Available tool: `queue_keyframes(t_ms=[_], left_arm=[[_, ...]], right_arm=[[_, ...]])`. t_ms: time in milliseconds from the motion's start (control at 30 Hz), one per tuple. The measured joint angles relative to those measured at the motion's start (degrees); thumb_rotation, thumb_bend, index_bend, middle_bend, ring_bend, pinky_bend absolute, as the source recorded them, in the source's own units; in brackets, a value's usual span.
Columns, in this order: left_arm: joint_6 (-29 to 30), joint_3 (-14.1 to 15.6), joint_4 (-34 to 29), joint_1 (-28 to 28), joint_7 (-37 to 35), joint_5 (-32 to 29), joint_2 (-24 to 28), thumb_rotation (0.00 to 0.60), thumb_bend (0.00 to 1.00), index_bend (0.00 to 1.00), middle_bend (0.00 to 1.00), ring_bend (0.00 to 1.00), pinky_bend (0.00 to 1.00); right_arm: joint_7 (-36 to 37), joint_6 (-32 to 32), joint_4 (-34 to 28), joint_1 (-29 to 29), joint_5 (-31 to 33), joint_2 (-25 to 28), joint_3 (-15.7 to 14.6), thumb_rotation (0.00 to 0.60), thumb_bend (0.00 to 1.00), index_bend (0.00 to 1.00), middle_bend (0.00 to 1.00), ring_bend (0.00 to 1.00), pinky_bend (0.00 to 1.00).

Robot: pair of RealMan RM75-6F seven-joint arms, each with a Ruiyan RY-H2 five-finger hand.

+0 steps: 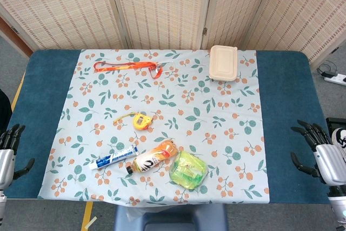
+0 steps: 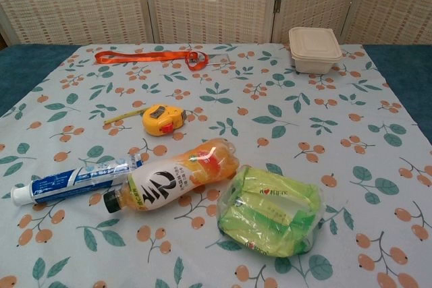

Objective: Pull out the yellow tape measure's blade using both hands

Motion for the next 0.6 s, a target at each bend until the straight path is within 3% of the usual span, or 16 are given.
queue_keyframes(t_ms=[600], left_arm=[[-2.1, -1.7, -1.2, 0.5, 2.0, 1.7, -0.2, 0.6, 0.34, 0.09, 0.1, 0.13, 0.0]], right_arm=[[-0.5, 0.7, -1.0, -1.0, 0.9, 0.1, 1.0, 0.6, 0.47, 0.21, 0.11, 0.09, 0.0]])
